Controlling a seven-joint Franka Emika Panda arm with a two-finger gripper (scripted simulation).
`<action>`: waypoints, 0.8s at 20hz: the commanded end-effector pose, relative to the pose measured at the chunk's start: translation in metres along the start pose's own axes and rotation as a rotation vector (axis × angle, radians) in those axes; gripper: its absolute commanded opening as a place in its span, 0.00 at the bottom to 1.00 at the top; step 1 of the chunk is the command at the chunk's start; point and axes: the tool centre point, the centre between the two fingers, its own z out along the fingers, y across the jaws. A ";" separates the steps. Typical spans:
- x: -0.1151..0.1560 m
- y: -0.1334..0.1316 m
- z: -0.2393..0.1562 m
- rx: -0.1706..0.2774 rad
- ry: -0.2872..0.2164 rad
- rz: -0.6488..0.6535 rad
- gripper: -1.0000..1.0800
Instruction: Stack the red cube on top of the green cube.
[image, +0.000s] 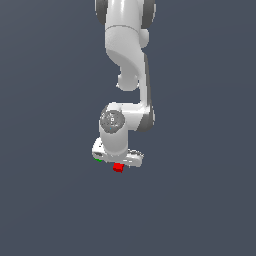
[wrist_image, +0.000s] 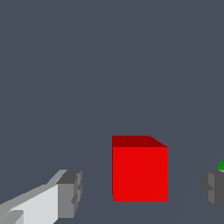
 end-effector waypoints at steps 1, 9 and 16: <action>-0.001 0.000 0.014 0.000 -0.001 0.001 0.96; 0.001 0.000 0.035 0.000 -0.001 0.002 0.96; 0.001 0.000 0.035 0.000 -0.001 0.002 0.00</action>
